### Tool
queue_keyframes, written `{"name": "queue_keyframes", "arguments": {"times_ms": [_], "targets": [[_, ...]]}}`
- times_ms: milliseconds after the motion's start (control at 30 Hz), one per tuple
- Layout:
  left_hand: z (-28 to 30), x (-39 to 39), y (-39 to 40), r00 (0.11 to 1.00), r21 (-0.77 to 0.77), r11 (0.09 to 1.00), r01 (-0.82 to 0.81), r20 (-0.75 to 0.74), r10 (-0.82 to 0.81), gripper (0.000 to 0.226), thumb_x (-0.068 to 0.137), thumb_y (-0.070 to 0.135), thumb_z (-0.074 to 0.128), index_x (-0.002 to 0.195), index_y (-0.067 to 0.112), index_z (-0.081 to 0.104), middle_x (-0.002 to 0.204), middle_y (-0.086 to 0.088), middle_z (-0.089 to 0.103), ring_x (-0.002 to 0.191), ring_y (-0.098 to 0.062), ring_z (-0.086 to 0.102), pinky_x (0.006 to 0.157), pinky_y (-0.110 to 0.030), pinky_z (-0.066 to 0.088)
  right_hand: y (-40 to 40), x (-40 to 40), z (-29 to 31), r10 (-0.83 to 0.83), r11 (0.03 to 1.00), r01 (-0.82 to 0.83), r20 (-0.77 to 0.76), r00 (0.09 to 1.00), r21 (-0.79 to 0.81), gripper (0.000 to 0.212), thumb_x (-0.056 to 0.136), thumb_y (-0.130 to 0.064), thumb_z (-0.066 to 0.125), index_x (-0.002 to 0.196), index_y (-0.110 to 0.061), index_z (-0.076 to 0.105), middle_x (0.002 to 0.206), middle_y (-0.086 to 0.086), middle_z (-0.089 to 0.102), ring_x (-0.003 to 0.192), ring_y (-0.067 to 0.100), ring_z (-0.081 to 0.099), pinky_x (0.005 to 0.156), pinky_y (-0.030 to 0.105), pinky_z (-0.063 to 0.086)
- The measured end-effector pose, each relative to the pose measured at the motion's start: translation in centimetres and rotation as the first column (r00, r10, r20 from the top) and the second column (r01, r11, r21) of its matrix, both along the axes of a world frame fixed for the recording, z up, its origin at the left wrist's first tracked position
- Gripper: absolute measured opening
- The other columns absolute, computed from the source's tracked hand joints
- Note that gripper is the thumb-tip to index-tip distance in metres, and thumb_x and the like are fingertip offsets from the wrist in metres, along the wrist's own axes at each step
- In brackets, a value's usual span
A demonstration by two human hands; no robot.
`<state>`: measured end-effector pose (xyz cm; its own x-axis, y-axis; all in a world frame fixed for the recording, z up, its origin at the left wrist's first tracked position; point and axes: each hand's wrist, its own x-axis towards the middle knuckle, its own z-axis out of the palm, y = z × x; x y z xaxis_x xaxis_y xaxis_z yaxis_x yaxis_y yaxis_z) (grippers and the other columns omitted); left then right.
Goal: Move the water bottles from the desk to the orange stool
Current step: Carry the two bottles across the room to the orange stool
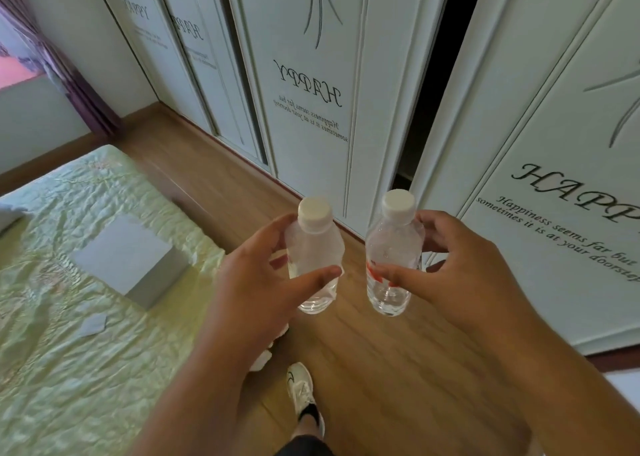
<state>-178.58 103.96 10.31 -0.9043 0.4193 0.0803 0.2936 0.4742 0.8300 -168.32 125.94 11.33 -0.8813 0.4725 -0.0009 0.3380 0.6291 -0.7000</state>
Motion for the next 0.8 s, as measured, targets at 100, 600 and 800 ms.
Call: {"name": "queue_keyframes", "arguments": {"times_ms": [100,600,800], "targets": [[-0.2,-4.5,1.5,0.999,0.006,0.999,0.044,0.005,-0.044,0.095,0.056,0.068,0.081,0.142,0.044,0.051,0.127,0.028,0.063,0.114,0.002,0.063,0.098,-0.032,0.054,1.0,-3.5,0.1,-0.044,0.999,0.044,0.013,0.999,0.009,0.087,0.058,-0.076,0.075,0.134,-0.047,0.044,0.117,-0.028,0.058,0.101,-0.005,0.057,0.091,0.026,0.050],[0.4,-22.7,4.6,0.998,0.034,0.998,0.059,-0.016,-0.059,0.095,0.056,0.061,0.084,0.143,0.038,0.052,0.130,0.023,0.064,0.116,0.002,0.062,0.099,-0.025,0.050,3.1,-20.0,1.2,-0.084,0.996,0.084,-0.008,0.996,0.006,0.078,0.058,-0.076,0.075,0.125,-0.057,0.041,0.106,-0.038,0.054,0.095,-0.012,0.056,0.080,0.019,0.048],[-0.3,-26.3,5.2,0.998,0.008,0.999,-0.048,0.041,0.048,0.095,0.055,0.065,0.083,0.141,0.042,0.052,0.127,0.025,0.064,0.112,0.002,0.063,0.091,-0.019,0.048,5.2,-26.3,-0.2,0.043,0.999,-0.043,0.009,0.999,-0.028,0.083,0.059,-0.075,0.074,0.131,-0.048,0.045,0.122,-0.026,0.061,0.106,0.001,0.061,0.092,0.031,0.055]]}}
